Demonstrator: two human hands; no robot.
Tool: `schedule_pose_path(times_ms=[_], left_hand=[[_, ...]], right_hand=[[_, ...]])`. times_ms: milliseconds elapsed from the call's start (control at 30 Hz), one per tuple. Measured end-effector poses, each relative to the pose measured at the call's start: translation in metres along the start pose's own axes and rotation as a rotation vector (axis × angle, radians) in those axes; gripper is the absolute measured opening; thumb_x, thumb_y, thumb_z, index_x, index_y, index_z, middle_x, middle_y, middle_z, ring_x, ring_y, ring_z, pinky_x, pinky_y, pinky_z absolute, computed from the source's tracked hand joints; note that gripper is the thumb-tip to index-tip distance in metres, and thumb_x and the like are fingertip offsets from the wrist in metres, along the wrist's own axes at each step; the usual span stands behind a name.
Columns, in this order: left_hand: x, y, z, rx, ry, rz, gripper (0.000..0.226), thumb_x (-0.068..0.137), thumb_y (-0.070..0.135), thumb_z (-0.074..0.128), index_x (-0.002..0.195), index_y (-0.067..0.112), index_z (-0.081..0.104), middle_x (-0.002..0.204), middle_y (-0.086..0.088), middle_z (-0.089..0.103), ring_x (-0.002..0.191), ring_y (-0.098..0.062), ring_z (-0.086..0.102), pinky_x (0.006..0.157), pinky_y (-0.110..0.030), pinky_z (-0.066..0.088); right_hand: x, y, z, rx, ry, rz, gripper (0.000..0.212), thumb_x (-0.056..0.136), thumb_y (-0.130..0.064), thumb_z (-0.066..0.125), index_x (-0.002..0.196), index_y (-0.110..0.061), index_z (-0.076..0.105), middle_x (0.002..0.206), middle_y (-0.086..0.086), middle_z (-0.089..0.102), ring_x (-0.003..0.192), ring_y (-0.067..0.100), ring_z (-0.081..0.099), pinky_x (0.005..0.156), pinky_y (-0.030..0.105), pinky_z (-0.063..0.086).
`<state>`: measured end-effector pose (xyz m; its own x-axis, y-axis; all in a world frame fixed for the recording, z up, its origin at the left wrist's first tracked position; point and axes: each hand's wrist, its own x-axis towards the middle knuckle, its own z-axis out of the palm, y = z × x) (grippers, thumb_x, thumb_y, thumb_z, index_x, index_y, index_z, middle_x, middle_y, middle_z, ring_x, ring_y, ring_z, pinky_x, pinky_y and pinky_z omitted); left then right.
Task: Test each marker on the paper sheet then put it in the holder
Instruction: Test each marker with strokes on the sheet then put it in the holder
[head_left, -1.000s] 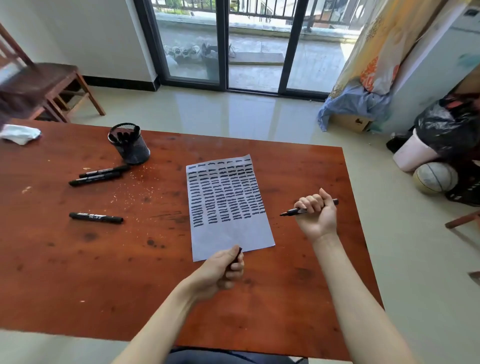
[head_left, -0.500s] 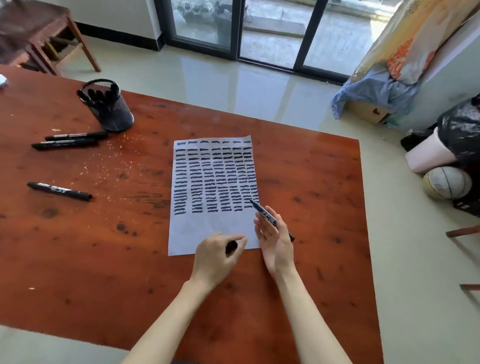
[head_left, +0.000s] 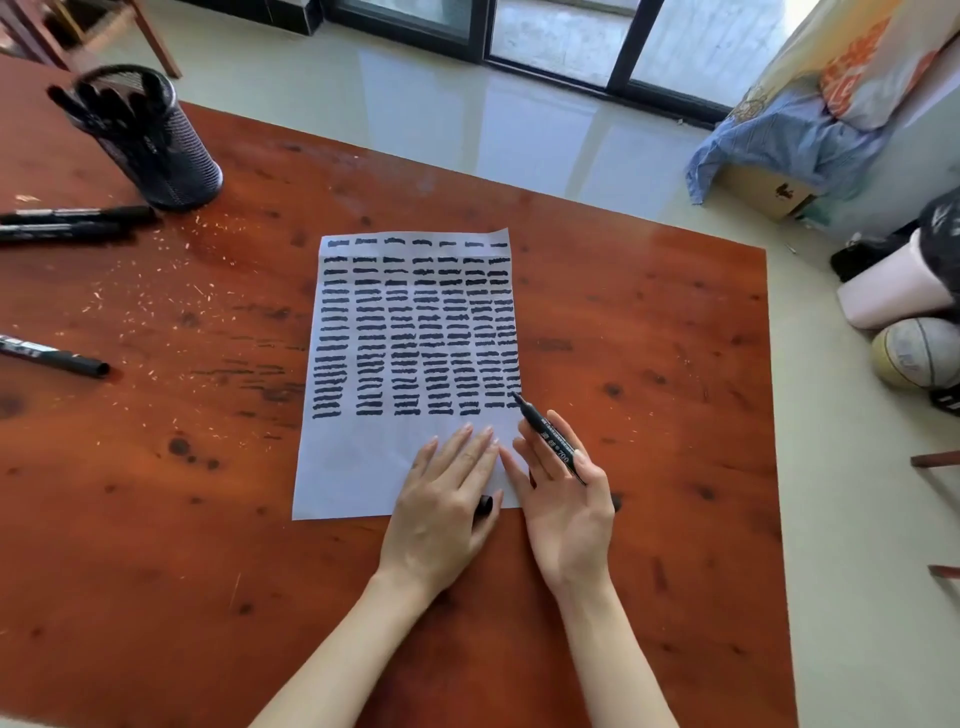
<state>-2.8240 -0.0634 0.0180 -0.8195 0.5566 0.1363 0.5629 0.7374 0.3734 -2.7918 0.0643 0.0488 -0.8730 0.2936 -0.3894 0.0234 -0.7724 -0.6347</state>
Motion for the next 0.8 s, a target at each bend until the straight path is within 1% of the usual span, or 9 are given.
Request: schedule_pose_path(times_ms=[100, 167, 233, 300, 400, 500, 533, 700, 800], left_hand=[[0.001, 0.000, 0.001, 0.000, 0.006, -0.011, 0.046, 0.086, 0.033, 0.045, 0.126, 0.013, 0.055, 0.135, 0.000, 0.052, 0.129, -0.018, 0.045, 0.106, -0.038, 0.030], [0.000, 0.000, 0.001, 0.009, 0.000, -0.016, 0.047, 0.086, 0.034, 0.045, 0.127, 0.013, 0.054, 0.136, 0.000, 0.051, 0.129, -0.017, 0.043, 0.106, -0.039, 0.029], [0.000, 0.001, 0.001, 0.013, -0.004, -0.017, 0.047, 0.087, 0.034, 0.045, 0.128, 0.013, 0.054, 0.137, 0.000, 0.051, 0.130, -0.017, 0.042, 0.107, -0.039, 0.029], [0.001, 0.001, 0.000, 0.014, -0.005, -0.018, 0.047, 0.087, 0.034, 0.044, 0.128, 0.013, 0.054, 0.137, -0.001, 0.051, 0.130, -0.017, 0.041, 0.107, -0.040, 0.029], [0.001, 0.001, 0.000, 0.016, -0.006, -0.017, 0.047, 0.087, 0.033, 0.045, 0.128, 0.013, 0.053, 0.137, -0.001, 0.051, 0.131, -0.018, 0.041, 0.108, -0.040, 0.029], [0.001, 0.001, 0.001, 0.016, 0.003, -0.015, 0.046, 0.088, 0.032, 0.046, 0.129, 0.013, 0.052, 0.137, -0.002, 0.050, 0.131, -0.018, 0.041, 0.107, -0.041, 0.030], [0.001, 0.001, 0.001, 0.014, 0.007, -0.016, 0.046, 0.088, 0.032, 0.045, 0.129, 0.012, 0.052, 0.137, -0.002, 0.050, 0.131, -0.018, 0.041, 0.107, -0.041, 0.030], [0.001, 0.001, 0.001, 0.023, 0.013, -0.015, 0.046, 0.089, 0.032, 0.044, 0.129, 0.012, 0.052, 0.137, -0.001, 0.050, 0.131, -0.018, 0.040, 0.107, -0.041, 0.030], [0.002, 0.001, 0.001, 0.021, 0.016, -0.016, 0.046, 0.089, 0.032, 0.045, 0.129, 0.012, 0.052, 0.137, -0.001, 0.050, 0.131, -0.018, 0.041, 0.108, -0.041, 0.029]], right_hand=[[0.004, -0.003, -0.001, -0.069, -0.002, -0.045, 0.054, 0.061, -0.042, 0.080, 0.107, -0.016, 0.068, 0.108, 0.013, 0.067, 0.096, 0.020, 0.064, 0.091, 0.037, 0.051], [0.009, -0.011, 0.002, -0.180, -0.006, -0.115, 0.044, 0.062, -0.044, 0.080, 0.098, -0.020, 0.069, 0.101, 0.010, 0.067, 0.085, 0.015, 0.063, 0.076, 0.025, 0.051], [0.016, -0.019, 0.002, -0.331, -0.007, -0.205, 0.028, 0.068, -0.039, 0.076, 0.086, -0.021, 0.066, 0.082, 0.007, 0.062, 0.068, 0.011, 0.056, 0.064, 0.018, 0.044], [0.027, -0.025, 0.003, -0.552, -0.022, -0.326, 0.014, 0.077, -0.031, 0.065, 0.077, -0.019, 0.059, 0.064, 0.000, 0.057, 0.057, 0.010, 0.050, 0.058, 0.018, 0.041], [0.044, -0.021, 0.006, -0.776, -0.043, -0.415, 0.016, 0.080, -0.026, 0.059, 0.077, -0.013, 0.050, 0.060, -0.003, 0.058, 0.052, 0.011, 0.054, 0.053, 0.020, 0.043], [0.053, -0.009, 0.004, -0.986, -0.035, -0.507, 0.012, 0.081, -0.029, 0.058, 0.073, -0.022, 0.052, 0.058, -0.003, 0.058, 0.047, 0.019, 0.055, 0.046, 0.033, 0.045], [0.055, -0.006, 0.002, -1.038, -0.022, -0.542, 0.013, 0.081, -0.030, 0.056, 0.070, -0.025, 0.050, 0.055, -0.002, 0.057, 0.045, 0.020, 0.054, 0.044, 0.034, 0.043], [0.058, -0.002, 0.001, -1.120, 0.013, -0.605, 0.019, 0.081, -0.030, 0.053, 0.064, -0.024, 0.048, 0.050, -0.002, 0.057, 0.042, 0.013, 0.051, 0.044, 0.026, 0.040], [0.060, -0.001, 0.000, -1.146, 0.016, -0.604, 0.024, 0.081, -0.031, 0.054, 0.063, -0.015, 0.051, 0.050, 0.006, 0.059, 0.041, 0.017, 0.051, 0.043, 0.031, 0.041]])
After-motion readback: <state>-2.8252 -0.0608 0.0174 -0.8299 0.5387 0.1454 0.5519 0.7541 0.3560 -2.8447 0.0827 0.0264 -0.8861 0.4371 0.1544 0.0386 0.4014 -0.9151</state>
